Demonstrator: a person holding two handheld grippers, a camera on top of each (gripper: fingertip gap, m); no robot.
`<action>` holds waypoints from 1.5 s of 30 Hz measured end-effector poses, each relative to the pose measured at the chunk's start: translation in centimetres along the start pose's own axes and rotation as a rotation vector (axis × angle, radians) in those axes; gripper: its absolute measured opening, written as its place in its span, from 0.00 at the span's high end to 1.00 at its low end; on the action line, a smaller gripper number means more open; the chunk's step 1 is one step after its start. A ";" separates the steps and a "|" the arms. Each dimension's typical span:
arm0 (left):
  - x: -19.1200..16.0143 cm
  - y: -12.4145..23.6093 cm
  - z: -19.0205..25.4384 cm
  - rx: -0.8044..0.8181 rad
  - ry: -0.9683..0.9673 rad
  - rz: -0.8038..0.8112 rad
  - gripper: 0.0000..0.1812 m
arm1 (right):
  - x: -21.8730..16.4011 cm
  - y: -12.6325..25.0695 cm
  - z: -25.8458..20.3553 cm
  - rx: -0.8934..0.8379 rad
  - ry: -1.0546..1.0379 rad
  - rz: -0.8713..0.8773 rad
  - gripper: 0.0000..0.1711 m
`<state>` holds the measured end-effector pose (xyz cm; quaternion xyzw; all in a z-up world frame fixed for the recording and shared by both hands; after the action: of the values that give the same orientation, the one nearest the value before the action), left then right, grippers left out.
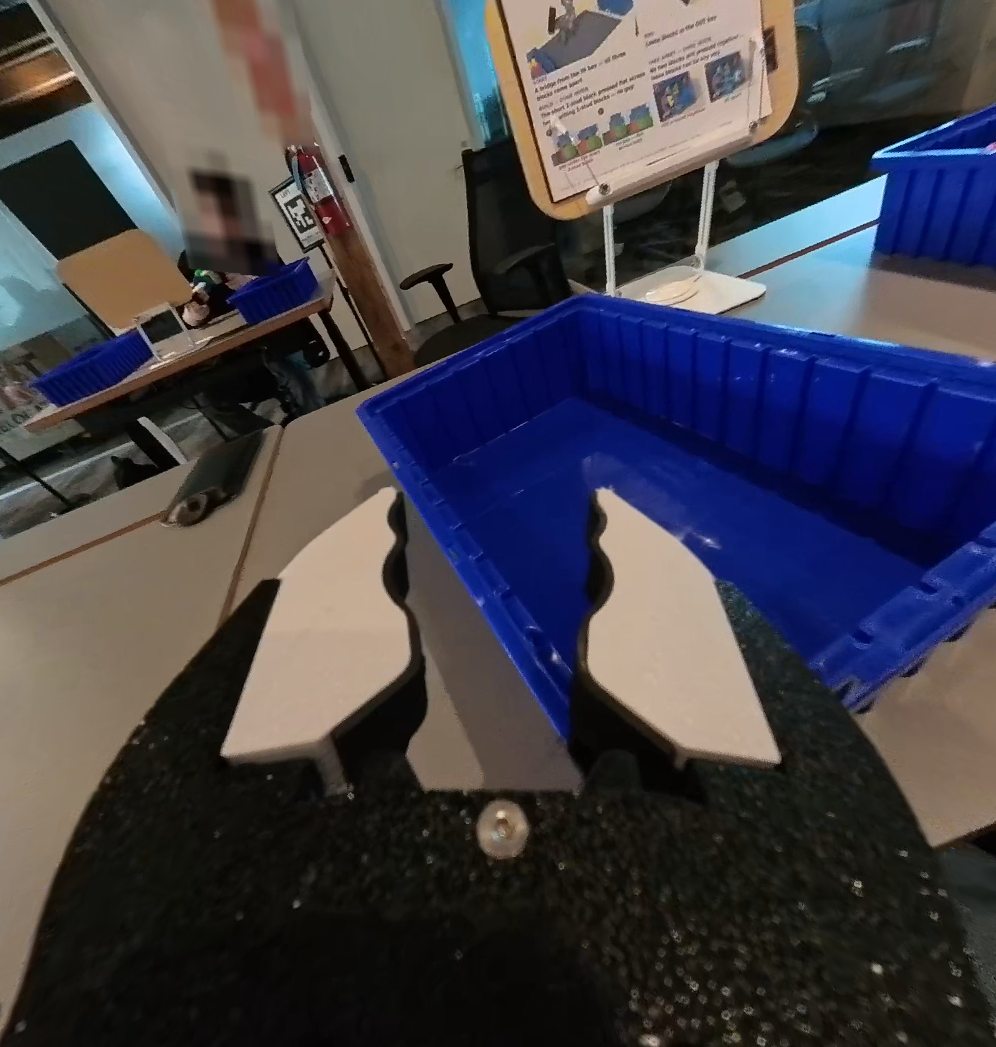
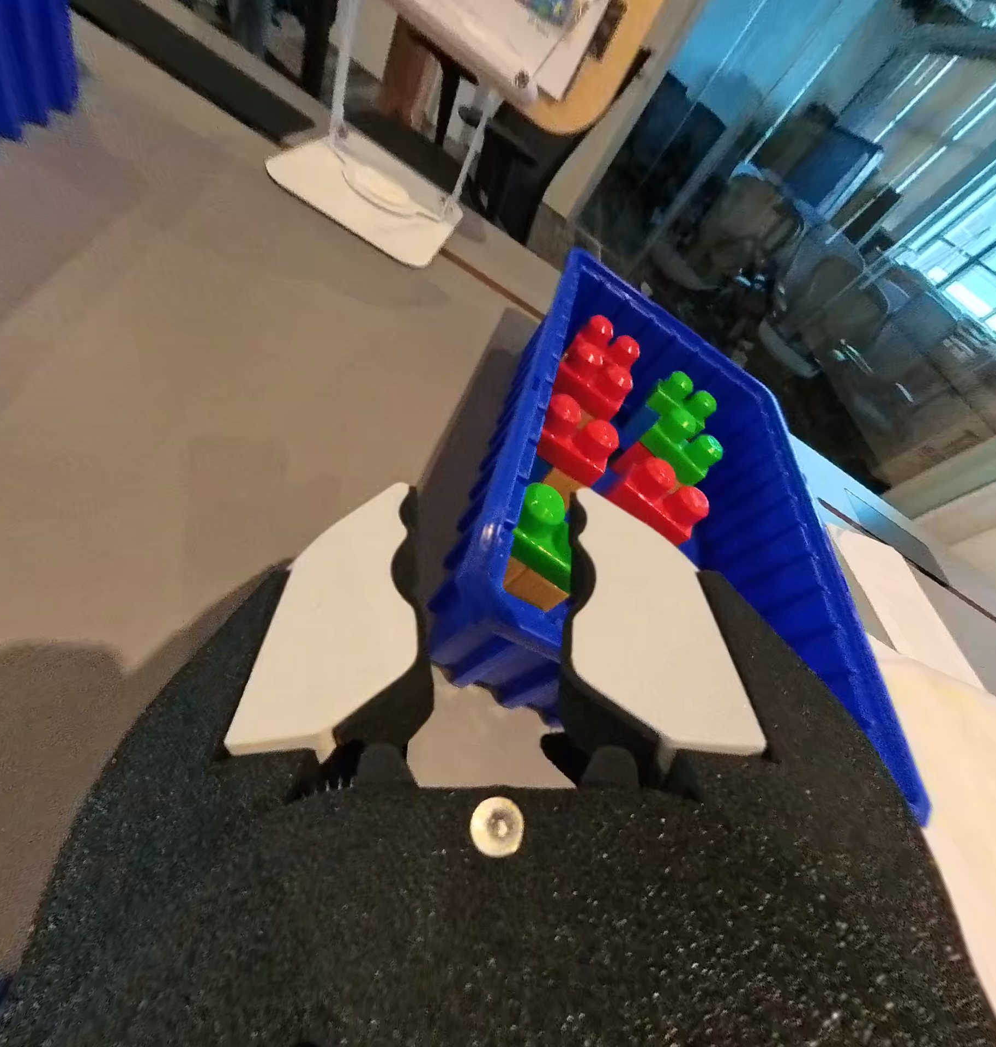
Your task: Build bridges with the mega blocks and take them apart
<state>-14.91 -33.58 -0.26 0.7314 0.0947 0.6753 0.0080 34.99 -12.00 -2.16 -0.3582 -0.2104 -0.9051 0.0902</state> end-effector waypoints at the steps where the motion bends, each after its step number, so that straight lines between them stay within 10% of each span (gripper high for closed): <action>1: 0.0 -0.1 0.2 0.006 -0.019 0.002 0.67 | 0.0 -0.4 0.0 0.001 0.020 -0.041 0.70; 16: -0.1 0.3 -0.7 -0.041 0.019 -0.004 0.66 | 0.4 -5.3 0.0 0.151 0.124 -0.518 0.89; 45: 0.4 1.4 -0.9 0.002 -0.031 0.054 0.76 | 7.2 -2.0 -8.9 0.316 0.180 -0.217 0.87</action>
<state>-15.58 -35.04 0.37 0.7441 0.0756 0.6637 -0.0097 23.68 -14.30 -3.72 -0.2326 -0.3781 -0.8937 0.0655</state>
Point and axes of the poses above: each gripper's, where its closed fingertips meet, y back along the fingers, x out of its top, z = x × y across the jaws, the point moved 9 cm from there along y, back along the fingers, and after that the axes turned 13 degrees about y, right-handed, at the moved point
